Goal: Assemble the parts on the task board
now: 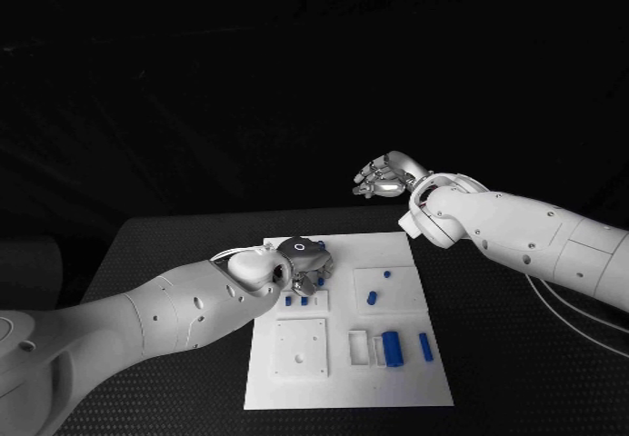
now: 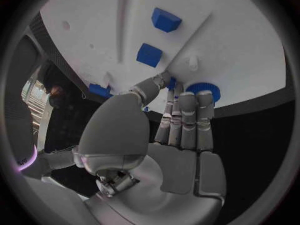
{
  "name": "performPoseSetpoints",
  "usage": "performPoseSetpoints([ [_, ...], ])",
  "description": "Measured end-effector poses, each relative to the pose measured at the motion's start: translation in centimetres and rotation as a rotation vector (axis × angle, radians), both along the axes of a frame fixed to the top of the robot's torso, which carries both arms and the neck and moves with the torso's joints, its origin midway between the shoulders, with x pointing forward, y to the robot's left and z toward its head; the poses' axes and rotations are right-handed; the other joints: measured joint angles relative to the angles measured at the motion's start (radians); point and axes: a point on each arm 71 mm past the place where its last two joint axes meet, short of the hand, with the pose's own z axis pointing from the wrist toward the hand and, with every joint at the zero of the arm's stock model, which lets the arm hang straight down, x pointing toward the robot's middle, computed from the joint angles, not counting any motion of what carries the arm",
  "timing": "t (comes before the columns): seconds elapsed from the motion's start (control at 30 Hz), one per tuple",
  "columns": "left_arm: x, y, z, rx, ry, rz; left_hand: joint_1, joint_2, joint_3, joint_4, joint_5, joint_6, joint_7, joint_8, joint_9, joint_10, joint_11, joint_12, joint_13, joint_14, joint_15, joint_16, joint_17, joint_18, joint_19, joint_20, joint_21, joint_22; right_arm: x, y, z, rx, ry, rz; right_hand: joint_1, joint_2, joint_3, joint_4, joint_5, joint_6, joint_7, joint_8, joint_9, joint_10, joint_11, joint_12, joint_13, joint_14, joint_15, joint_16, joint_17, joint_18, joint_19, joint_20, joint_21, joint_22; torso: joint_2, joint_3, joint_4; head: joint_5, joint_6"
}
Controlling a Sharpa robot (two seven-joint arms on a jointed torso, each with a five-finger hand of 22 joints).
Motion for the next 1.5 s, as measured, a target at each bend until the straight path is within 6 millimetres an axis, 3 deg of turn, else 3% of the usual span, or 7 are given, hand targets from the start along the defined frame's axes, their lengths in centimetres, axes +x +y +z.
performPoseSetpoints([
  [0.17,0.0,-0.15,-0.08,-0.001,0.002,0.001,-0.003,0.013,-0.001,0.007,0.0,0.005,0.003,0.004,-0.001,0.006,-0.002,0.0,0.0,0.0,0.0,0.0,-0.003,0.0,0.0,0.0,0.0,0.001,0.0,0.09,0.0,0.001,0.0,0.002,0.0,0.0,-0.001,-0.001,0.0,0.0,0.0,0.0,0.0,0.0,0.0,0.0,0.0,0.0,0.0,0.0,0.0,0.0,0.0,0.0,0.0,0.001,0.0,0.0,0.0,-0.001,-0.001],
  [0.3,0.09,-0.29,-0.1,-0.002,0.001,0.006,-0.019,0.038,-0.003,0.027,0.0,0.018,0.007,0.012,-0.004,0.023,0.0,0.0,0.002,0.009,-0.002,0.005,-0.005,0.0,0.009,-0.002,0.007,0.001,0.0,0.13,0.0,0.001,0.0,0.002,0.0,0.0,-0.003,-0.003,0.0,0.0,0.0,0.0,-0.001,0.0,0.0,0.0,-0.001,0.0,0.0,0.0,0.0,0.0,0.0,0.0,0.0,0.001,0.0,0.0,0.0,-0.001,-0.003],
  [0.7,0.12,-0.53,-0.09,-0.001,0.011,0.027,-0.022,0.05,-0.004,0.034,0.006,0.048,0.012,0.029,-0.007,0.07,-0.005,0.0,0.012,0.027,-0.005,0.012,-0.013,-0.001,0.021,-0.004,0.012,0.001,-0.02,0.19,0.01,0.002,0.0,0.005,0.0,0.0,-0.006,0.0,0.0,0.0,0.0,0.0,-0.002,0.0,0.0,0.0,-0.002,0.0,0.0,0.0,0.001,0.0,0.0,0.0,0.0,0.002,0.0,-0.0001,0.0,-0.003,-0.004],
  [0.87,0.15,-0.58,-0.09,0.003,0.014,0.035,-0.013,0.059,-0.004,0.034,0.006,0.083,0.001,0.05,-0.006,0.109,-0.013,0.012,0.013,0.04,-0.014,0.016,-0.015,-0.001,0.032,-0.007,0.019,0.001,-0.02,0.22,0.01,0.002,0.0,0.006,0.0,0.0,-0.006,0.0,0.0,0.0,0.0,0.0,-0.002,0.0,0.0,0.0,-0.002,0.0,0.0,-0.001,0.001,0.0,0.0,0.0,0.0,0.002,0.0,0.0,0.0,-0.003,-0.007],
  [1.33,0.2,-0.5,-0.13,0.011,0.014,0.046,0.025,0.07,0.017,-0.021,0.024,0.122,-0.014,0.07,-0.001,0.14,-0.04,0.017,0.03,0.058,-0.029,0.024,-0.022,-0.001,0.045,-0.013,0.028,0.0,-0.02,0.26,0.01,0.003,0.0,0.007,0.0,0.0,-0.005,0.0,0.0,0.0,0.0,0.0,-0.002,0.0,0.0,0.0,-0.003,0.0,0.0,-0.004,0.001,0.0,0.0,0.0,0.0,0.002,0.0,-0.0012,0.0012,-0.004,-0.009],
  [1.5,0.2,-0.41,-0.16,0.011,0.011,0.047,0.037,0.071,0.038,-0.027,0.002,0.136,-0.019,0.075,0.001,0.144,-0.043,0.017,0.03,0.07,-0.034,0.024,-0.027,-0.001,0.057,-0.018,0.031,0.0,-0.02,0.3,0.02,0.003,0.0,0.008,0.0,0.0,-0.005,0.0,0.0,0.0,0.0,0.0,-0.002,0.0,0.0,0.0,-0.004,0.0,0.0,-0.004,0.002,0.0,0.0,0.0,0.0,0.002,0.0,-0.0012,0.0012,-0.003,-0.009],
])
